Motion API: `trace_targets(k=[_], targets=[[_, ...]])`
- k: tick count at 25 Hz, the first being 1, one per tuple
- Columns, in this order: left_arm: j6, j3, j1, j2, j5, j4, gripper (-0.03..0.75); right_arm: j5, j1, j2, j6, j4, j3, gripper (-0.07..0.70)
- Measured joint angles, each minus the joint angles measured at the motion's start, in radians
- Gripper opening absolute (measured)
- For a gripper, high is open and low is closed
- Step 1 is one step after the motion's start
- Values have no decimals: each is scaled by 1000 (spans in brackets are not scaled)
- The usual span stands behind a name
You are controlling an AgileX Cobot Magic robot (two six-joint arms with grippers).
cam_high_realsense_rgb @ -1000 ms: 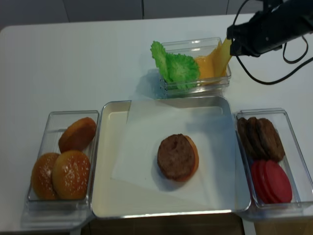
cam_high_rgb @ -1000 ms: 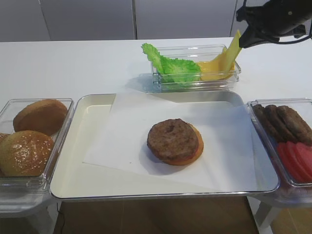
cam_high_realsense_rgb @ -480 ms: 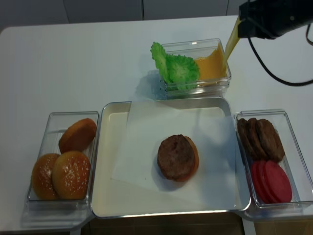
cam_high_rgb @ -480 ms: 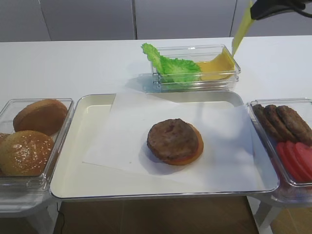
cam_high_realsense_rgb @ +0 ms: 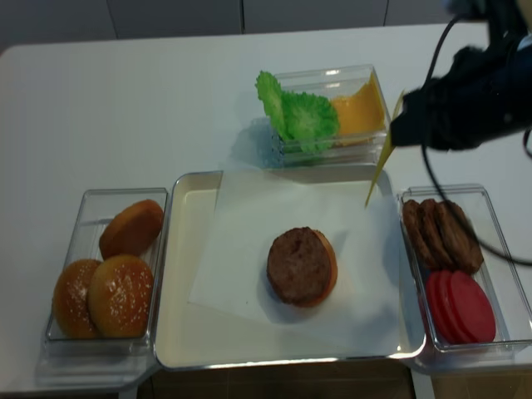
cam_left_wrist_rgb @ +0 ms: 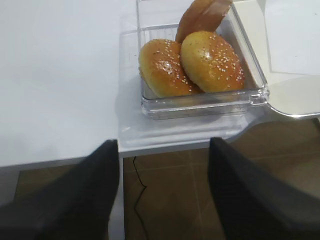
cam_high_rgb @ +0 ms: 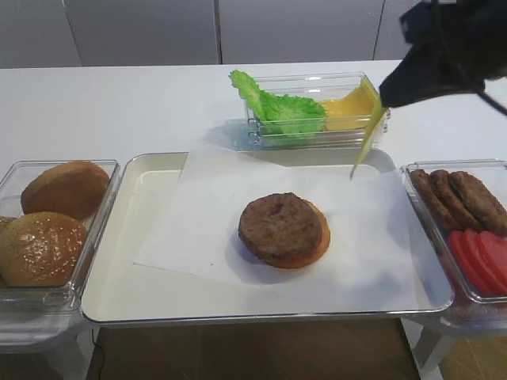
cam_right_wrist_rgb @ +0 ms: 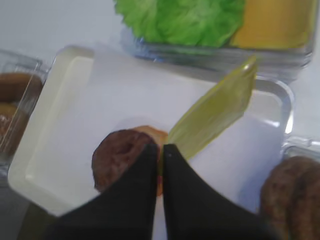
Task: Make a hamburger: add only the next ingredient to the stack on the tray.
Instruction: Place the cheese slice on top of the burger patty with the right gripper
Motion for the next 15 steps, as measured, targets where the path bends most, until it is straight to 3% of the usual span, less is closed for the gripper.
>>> trace_targets(k=[7,15], targets=[[0,0,0,0,0,0,419,-36,195,-2,-4,27,59,34],[0,0,0,0,0,0,419,-94,316,44,-12,101,59,34]])
